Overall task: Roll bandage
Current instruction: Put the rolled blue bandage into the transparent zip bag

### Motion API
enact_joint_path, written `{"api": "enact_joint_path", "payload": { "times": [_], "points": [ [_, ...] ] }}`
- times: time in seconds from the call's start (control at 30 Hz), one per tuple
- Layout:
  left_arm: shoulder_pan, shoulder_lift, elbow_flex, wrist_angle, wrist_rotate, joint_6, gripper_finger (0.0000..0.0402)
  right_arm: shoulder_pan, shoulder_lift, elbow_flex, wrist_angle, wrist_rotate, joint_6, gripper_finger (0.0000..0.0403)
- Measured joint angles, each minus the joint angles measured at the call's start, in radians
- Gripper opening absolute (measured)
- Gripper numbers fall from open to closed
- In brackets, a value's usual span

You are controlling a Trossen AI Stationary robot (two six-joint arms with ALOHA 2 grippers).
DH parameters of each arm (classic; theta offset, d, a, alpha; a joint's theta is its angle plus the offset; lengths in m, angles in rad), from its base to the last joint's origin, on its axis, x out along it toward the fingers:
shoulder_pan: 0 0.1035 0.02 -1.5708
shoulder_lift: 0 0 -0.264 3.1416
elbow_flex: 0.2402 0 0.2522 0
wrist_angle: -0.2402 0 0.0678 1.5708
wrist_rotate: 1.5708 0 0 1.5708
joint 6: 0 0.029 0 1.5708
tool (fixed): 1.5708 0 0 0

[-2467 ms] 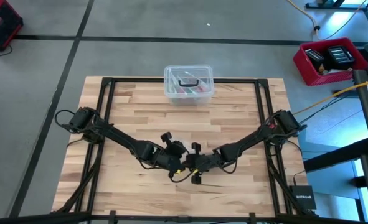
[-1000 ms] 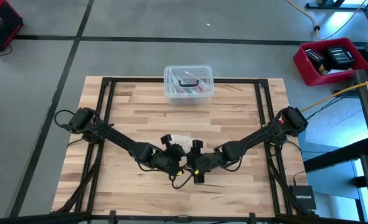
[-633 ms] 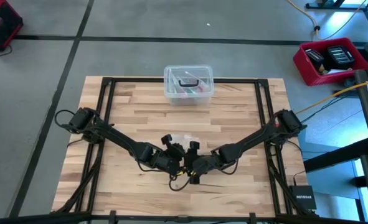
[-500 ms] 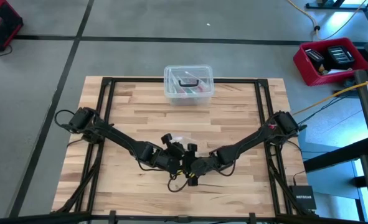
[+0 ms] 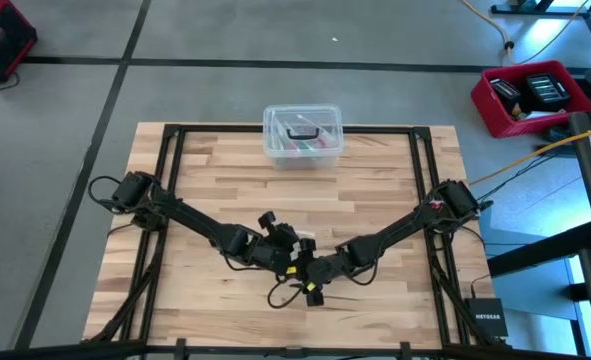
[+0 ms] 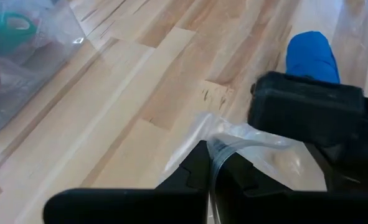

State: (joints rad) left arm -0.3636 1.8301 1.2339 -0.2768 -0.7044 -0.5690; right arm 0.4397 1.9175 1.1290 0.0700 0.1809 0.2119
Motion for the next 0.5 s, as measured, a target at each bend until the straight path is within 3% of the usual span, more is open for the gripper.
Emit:
{"api": "enact_joint_path", "payload": {
  "times": [0.5],
  "points": [
    [-0.058, 0.0, 0.0, -0.003, -0.003, 0.079, 0.0004, -0.001, -0.043, 0.014, -0.058, 0.099, 0.004, 0.0231]
  ]
}}
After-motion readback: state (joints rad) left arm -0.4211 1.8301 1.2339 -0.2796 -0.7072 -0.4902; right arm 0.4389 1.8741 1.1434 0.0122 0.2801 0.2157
